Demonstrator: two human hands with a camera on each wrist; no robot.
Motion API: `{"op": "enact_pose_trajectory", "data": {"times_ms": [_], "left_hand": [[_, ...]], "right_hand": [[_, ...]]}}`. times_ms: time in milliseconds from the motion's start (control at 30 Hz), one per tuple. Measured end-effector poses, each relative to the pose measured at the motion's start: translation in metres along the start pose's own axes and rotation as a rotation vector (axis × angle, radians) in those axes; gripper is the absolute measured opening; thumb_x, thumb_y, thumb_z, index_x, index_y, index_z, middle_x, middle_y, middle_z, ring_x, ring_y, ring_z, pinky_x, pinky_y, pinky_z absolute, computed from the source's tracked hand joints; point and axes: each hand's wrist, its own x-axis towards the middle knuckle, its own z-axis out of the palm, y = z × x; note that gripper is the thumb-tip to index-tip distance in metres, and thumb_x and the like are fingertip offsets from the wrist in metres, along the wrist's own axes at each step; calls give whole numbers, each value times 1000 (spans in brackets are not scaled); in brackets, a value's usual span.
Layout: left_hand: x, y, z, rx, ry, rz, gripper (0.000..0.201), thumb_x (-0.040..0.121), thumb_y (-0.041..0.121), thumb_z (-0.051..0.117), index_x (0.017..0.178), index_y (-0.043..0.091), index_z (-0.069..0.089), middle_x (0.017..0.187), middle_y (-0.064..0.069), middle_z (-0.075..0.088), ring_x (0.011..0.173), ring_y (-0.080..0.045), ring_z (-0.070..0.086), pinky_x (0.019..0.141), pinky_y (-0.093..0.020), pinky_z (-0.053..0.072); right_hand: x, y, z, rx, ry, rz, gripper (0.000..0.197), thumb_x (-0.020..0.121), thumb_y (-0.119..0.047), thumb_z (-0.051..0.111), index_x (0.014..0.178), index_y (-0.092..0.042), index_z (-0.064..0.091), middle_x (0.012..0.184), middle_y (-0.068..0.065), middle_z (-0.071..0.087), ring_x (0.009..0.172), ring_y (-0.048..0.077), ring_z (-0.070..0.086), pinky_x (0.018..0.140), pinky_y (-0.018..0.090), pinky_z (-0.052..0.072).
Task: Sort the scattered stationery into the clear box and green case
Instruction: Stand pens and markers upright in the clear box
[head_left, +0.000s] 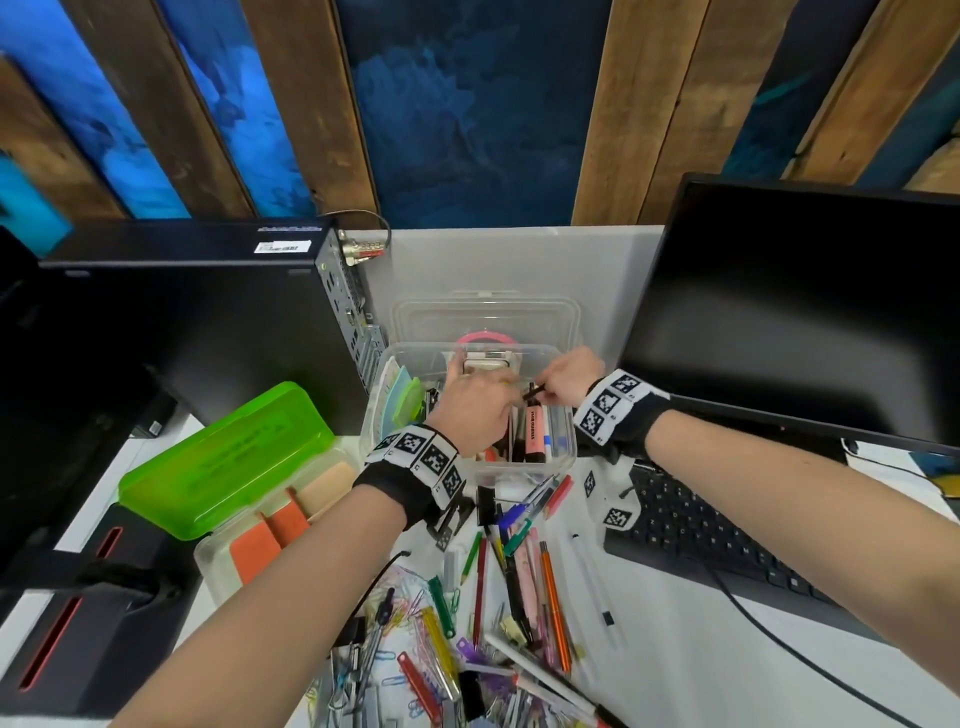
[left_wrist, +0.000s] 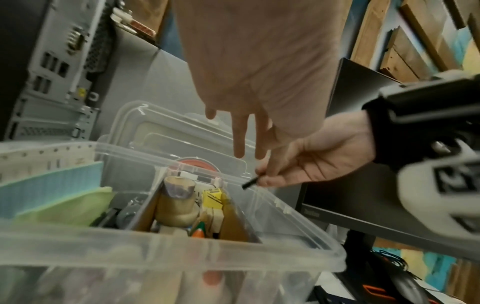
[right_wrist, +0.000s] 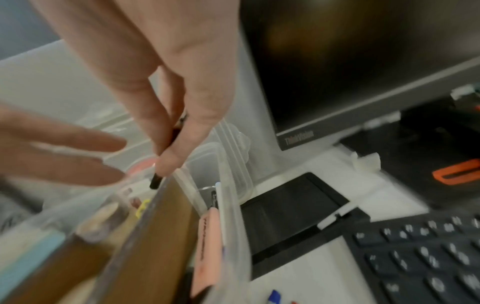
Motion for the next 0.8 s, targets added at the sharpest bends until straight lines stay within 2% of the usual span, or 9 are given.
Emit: {"op": "enact_pose_trajectory", "data": {"times_ms": [133,267,367,467,500,533,600,700,800], "left_hand": [[-1,-3,5,39,-13,-59,42,91,9,46,123,32,61,137,6,51,129,-16,44,114,-56,-4],[-5,1,10,83,-31,-53,40,88,8,44,112,31,66,120,7,60,119,-19,50,115,-59,-2],[-10,7,14,99,-39,-43,35,87,11,43,107,29,67,110,5,62,112,-20,50,113,-52,11],[-16,18,20,90,42,-45,27,89,22,42,101,22,66,107,0,63,109,-24,49,100,-42,26],[-19,23,22,67,105,-30,26,89,25,42,100,19,66,105,-3,63,105,-26,52,96,-40,32],[-23,29,25,22,164,-13,26,90,25,43,99,15,65,102,-5,63,99,-26,55,89,-38,39],[-35,41,35,-71,243,27,23,93,25,44,98,13,62,94,-4,61,81,-20,59,72,-30,46],[-51,59,55,-53,140,113,24,98,29,37,100,15,56,89,0,59,74,-18,61,64,-31,50],[-57,68,79,85,-37,170,26,100,24,38,118,13,52,107,-6,60,94,-25,62,77,-36,50]], "right_hand": [[-11,4,23,-248,80,-18,27,90,-2,49,108,-1,69,109,14,69,103,29,63,86,31,52],[-34,9,31,-410,-140,-111,27,92,-8,47,102,1,70,101,15,69,95,30,63,73,27,48],[-48,10,24,-436,-230,-154,26,93,-11,46,97,-1,70,87,8,63,81,20,56,55,20,39],[-65,15,11,-332,-102,-284,26,92,-10,47,102,-9,70,92,5,64,81,15,54,72,20,44],[-71,19,7,-264,-69,-298,23,90,-10,49,99,-11,70,89,4,63,78,16,56,75,26,49],[-77,23,4,-201,-65,-304,18,89,-11,51,91,-13,69,83,3,62,74,18,58,72,29,53],[-92,35,3,-169,-135,-281,15,90,-15,53,78,-19,61,72,3,62,64,16,61,57,24,53],[-108,62,12,-288,-250,-167,17,92,-21,51,83,-11,61,76,10,67,57,16,64,51,23,54],[-113,92,31,-478,-256,-48,12,92,-21,50,94,-12,57,95,9,64,76,22,66,68,31,58]]}}
